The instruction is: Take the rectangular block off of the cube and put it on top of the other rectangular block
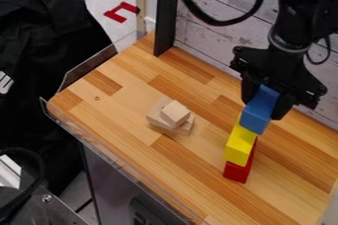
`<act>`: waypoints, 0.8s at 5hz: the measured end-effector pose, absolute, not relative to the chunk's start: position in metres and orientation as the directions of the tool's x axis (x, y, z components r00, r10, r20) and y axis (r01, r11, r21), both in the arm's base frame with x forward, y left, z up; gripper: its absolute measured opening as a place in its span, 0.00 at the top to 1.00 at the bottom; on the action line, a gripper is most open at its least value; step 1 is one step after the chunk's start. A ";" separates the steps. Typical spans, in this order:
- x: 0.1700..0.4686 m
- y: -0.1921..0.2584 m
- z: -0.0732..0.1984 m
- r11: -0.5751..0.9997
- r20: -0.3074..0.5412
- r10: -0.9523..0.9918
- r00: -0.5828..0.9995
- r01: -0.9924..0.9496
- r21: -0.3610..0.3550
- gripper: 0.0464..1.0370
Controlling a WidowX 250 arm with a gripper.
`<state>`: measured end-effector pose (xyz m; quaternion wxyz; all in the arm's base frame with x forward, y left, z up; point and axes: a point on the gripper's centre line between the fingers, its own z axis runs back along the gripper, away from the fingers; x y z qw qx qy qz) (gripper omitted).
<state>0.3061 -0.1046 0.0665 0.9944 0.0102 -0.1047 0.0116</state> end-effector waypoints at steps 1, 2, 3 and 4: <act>0.307 -0.106 0.062 0.999 0.157 0.042 0.987 -0.047 0.026 0.49; 0.275 -0.097 0.048 0.998 0.113 0.059 0.992 -0.059 0.002 0.49; 0.259 -0.093 0.044 0.996 0.090 0.086 0.992 -0.084 -0.016 0.49; 0.252 -0.091 0.043 0.994 0.077 0.111 0.991 -0.110 -0.020 0.49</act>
